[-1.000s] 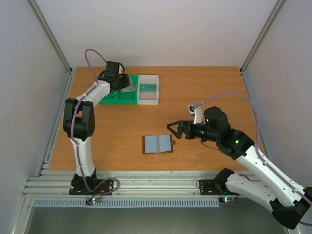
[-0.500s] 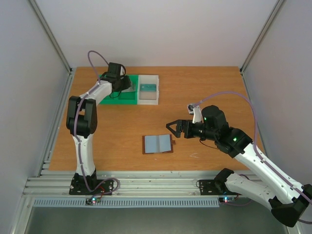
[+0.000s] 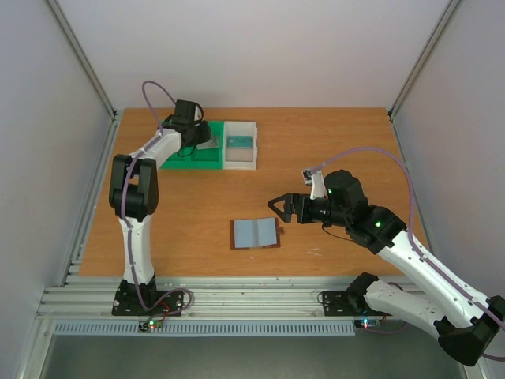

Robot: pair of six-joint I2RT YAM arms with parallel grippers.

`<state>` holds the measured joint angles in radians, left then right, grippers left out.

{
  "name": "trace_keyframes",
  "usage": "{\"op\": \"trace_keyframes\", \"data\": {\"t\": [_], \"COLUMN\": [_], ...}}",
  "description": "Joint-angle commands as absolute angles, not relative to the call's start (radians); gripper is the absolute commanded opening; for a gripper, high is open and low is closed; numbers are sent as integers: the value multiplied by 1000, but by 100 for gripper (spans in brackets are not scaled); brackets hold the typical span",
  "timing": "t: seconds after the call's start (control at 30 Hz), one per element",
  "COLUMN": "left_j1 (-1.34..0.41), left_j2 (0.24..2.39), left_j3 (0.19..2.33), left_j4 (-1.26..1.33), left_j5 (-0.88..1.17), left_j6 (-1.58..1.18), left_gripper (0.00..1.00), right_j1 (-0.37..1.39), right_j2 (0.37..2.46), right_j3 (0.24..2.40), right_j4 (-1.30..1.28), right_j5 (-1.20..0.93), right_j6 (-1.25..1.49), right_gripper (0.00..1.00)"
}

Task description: Take the credit cards out of the card holder

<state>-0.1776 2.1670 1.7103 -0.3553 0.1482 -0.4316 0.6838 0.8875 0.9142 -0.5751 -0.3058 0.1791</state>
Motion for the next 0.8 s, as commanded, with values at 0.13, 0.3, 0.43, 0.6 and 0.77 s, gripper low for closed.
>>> {"op": "trace_keyframes", "data": {"t": [0.13, 0.3, 0.43, 0.6, 0.77], "left_j1": [-170, -169, -165, -160, -158], "left_j2": [2213, 2219, 2233, 2239, 2247], "left_j3": [1759, 1772, 1796, 1809, 1842], "left_j4": [-362, -368, -385, -382, -403], "left_j5": [130, 124, 119, 120, 130], "left_j6": [-401, -392, -386, -383, -368], "left_gripper": [11, 14, 15, 18, 18], "right_j1": [684, 684, 683, 683, 683], "right_j2": [896, 900, 899, 908, 912], "right_j3": [942, 942, 939, 952, 954], "right_j4": [-578, -578, -585, -604, -616], "right_j5": [-285, -285, -279, -272, -251], "right_j6": [197, 202, 203, 195, 195], "right_gripper": [98, 98, 98, 98, 98]}}
